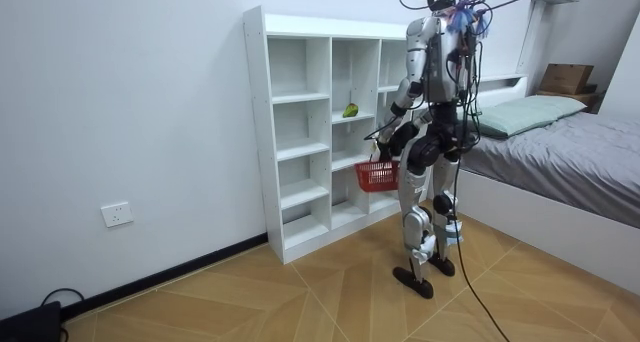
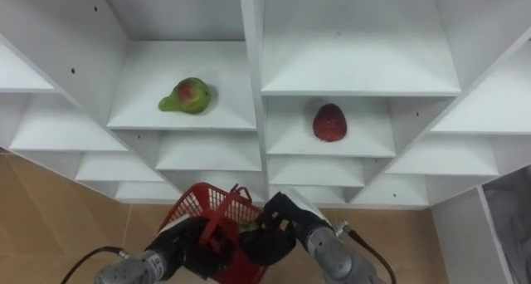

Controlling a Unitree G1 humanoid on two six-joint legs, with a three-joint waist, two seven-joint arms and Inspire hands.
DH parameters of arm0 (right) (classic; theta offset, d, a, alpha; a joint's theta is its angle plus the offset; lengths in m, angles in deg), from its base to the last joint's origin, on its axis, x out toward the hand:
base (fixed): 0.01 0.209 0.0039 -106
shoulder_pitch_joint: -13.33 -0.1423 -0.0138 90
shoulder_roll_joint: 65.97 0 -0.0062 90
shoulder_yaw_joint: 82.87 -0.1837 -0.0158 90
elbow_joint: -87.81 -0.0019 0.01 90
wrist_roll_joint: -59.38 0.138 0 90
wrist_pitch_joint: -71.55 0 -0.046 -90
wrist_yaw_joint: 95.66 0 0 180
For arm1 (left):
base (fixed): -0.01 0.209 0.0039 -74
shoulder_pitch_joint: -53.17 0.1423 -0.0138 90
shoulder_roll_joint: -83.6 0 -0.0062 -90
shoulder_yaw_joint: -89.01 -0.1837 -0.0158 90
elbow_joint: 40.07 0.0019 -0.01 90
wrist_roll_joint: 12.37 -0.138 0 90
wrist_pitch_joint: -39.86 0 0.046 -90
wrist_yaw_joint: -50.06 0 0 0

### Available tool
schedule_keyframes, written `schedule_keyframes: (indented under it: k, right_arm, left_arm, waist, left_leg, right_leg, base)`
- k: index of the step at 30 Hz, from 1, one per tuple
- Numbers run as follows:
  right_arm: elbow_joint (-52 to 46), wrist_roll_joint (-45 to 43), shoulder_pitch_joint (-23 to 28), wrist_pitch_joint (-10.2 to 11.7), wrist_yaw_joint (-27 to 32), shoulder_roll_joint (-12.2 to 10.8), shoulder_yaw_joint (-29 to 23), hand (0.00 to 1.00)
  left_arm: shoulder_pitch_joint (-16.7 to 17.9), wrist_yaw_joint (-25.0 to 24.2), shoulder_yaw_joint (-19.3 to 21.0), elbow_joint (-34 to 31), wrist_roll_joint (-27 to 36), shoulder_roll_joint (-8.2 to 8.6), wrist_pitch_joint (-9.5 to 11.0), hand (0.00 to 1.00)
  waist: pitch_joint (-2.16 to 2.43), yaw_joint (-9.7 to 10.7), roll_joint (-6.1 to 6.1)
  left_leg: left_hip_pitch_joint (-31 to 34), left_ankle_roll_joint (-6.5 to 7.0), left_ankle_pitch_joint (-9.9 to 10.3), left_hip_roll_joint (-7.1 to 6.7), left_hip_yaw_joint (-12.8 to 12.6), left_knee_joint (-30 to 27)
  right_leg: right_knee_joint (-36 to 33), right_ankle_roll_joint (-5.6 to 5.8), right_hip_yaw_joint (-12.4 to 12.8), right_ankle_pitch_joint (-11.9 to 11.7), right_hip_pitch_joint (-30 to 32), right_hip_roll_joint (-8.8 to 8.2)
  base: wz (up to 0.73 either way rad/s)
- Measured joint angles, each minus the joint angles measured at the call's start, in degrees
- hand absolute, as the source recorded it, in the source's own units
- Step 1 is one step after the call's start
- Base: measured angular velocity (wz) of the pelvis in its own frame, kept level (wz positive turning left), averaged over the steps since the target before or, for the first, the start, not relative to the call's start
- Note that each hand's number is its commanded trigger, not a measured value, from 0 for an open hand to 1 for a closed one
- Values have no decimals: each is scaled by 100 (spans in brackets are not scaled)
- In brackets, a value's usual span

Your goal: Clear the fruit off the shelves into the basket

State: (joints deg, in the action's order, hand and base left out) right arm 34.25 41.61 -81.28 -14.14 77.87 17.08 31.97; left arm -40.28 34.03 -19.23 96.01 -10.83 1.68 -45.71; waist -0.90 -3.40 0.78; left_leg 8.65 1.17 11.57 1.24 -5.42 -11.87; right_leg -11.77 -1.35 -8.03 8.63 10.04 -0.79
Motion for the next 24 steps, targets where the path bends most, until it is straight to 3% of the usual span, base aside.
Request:
schedule_keyframes:
  k: [3, 4, 6, 24]
  right_arm:
    - [117, 0, -38, 0, -1, -17, 1, 100]
    - [117, -1, -38, 0, -1, -19, 4, 74]
    - [117, -1, -42, 0, 0, -19, 3, 0]
    - [586, 5, -336, 5, 104, -67, 20, 0]
  left_arm:
    - [-16, -5, 0, -4, 0, 4, 9, 100]
    - [-28, -5, -1, -4, -3, 7, 18, 100]
    - [-34, -5, -2, -5, -5, 8, 43, 100]
    - [-53, -79, -125, -118, -3, 73, 70, 100]
  waist:
    - [-5, 0, 8]
    - [-9, 0, 14]
    - [-15, -1, 23]
    - [-24, -11, 156]
  left_leg:
    - [0, 0, 0, 0, -6, 2]
    - [2, 0, 0, -1, -10, 2]
    - [3, 0, 0, -2, -11, 2]
    - [10, 0, 0, -3, 5, 1]
  right_leg:
    - [1, 0, 2, 0, 1, 0]
    - [2, 0, 0, 0, 3, -1]
    - [2, 0, -1, 0, 4, -1]
    - [1, 0, 2, 0, 16, -2]
  base:
    - [0]
    - [0]
    - [0]
    - [0]
